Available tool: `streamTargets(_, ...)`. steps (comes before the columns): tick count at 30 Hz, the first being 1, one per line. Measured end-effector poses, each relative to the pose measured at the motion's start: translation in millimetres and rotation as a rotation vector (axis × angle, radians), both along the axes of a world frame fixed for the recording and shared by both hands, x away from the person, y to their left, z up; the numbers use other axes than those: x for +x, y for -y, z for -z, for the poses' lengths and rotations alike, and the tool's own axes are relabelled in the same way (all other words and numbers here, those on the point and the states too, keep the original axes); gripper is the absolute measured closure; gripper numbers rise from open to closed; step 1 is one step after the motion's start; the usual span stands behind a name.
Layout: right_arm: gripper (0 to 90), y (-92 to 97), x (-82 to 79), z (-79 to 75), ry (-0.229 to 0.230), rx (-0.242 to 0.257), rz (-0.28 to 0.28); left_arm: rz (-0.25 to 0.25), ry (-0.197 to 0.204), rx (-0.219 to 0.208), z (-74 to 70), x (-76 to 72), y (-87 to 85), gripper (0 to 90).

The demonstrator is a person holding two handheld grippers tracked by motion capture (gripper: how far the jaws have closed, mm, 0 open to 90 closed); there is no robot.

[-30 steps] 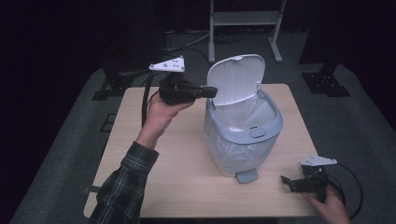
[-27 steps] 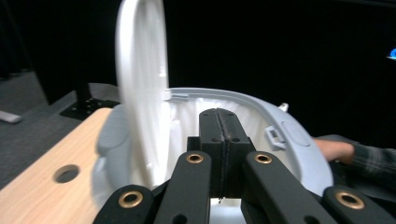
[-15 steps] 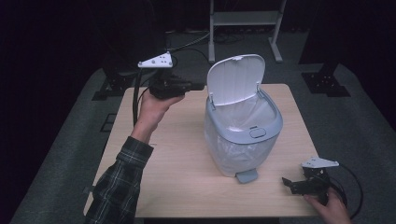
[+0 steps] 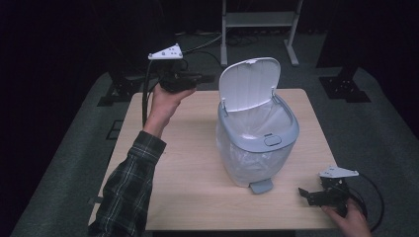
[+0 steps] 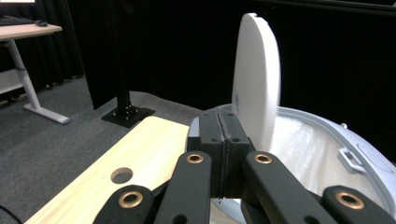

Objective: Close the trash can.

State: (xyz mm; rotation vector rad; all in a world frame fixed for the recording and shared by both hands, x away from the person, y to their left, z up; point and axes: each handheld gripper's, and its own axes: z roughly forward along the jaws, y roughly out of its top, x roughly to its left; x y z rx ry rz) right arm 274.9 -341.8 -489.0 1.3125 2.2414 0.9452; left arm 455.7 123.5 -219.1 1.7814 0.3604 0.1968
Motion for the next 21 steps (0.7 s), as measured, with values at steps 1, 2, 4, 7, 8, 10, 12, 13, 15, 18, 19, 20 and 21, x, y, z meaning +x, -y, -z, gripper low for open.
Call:
streamTargets(1, 0.0, 0.0, 0.0, 0.0, 0.000, 0.000, 0.000, 0.000, -0.001, -0.004, -0.5, 1.8, 1.3, 90.0)
streamTargets(2, 0.0, 0.0, 0.0, 0.0, 0.000, 0.000, 0.000, 0.003, -0.005, -0.007, -0.9, 4.0, 3.1, 90.0)
streamTargets(4, 0.0, 0.0, 0.0, 0.0, 0.000, 0.000, 0.000, 0.004, -0.007, -0.006, -1.1, 6.3, 6.3, 90.0)
streamTargets(7, 0.0, 0.0, 0.0, 0.0, 0.000, 0.000, 0.000, 0.009, -0.010, -0.002, -1.0, 8.0, 12.3, 90.0)
streamTargets(8, 0.0, 0.0, 0.0, 0.0, 0.000, 0.000, 0.000, 0.013, -0.011, -0.004, -1.1, 8.0, 14.6, 90.0)
streamTargets(10, 0.0, 0.0, 0.0, 0.0, 0.000, 0.000, 0.000, 0.025, -0.010, -0.004, -1.5, 7.2, 19.1, 90.0)
streamTargets(12, 0.0, 0.0, 0.0, 0.0, 0.000, 0.000, 0.000, 0.040, -0.009, -0.004, -1.9, 5.3, 24.9, 90.0)
streamTargets(13, 0.0, 0.0, 0.0, 0.0, 0.000, 0.000, 0.000, 0.044, -0.005, 0.001, -2.2, 4.4, 27.2, 90.0)
streamTargets(15, 0.0, 0.0, 0.0, 0.0, 0.000, 0.000, 0.000, 0.054, -0.003, -0.002, -2.9, 3.0, 30.7, 90.0)
streamTargets(18, 0.0, 0.0, 0.0, 0.0, 0.000, 0.000, 0.000, 0.065, -0.005, -0.005, -3.9, 1.2, 34.0, 90.0)
streamTargets(19, 0.0, 0.0, 0.0, 0.0, 0.000, 0.000, 0.000, 0.069, -0.009, -0.008, -4.0, 0.6, 34.3, 90.0)
streamTargets(20, 0.0, 0.0, 0.0, 0.0, 0.000, 0.000, 0.000, 0.079, -0.008, -0.009, -4.1, -0.4, 35.0, 90.0)
streamTargets(21, 0.0, 0.0, 0.0, 0.0, 0.000, 0.000, 0.000, 0.084, -0.010, -0.014, -4.0, -1.5, 35.9, 90.0)
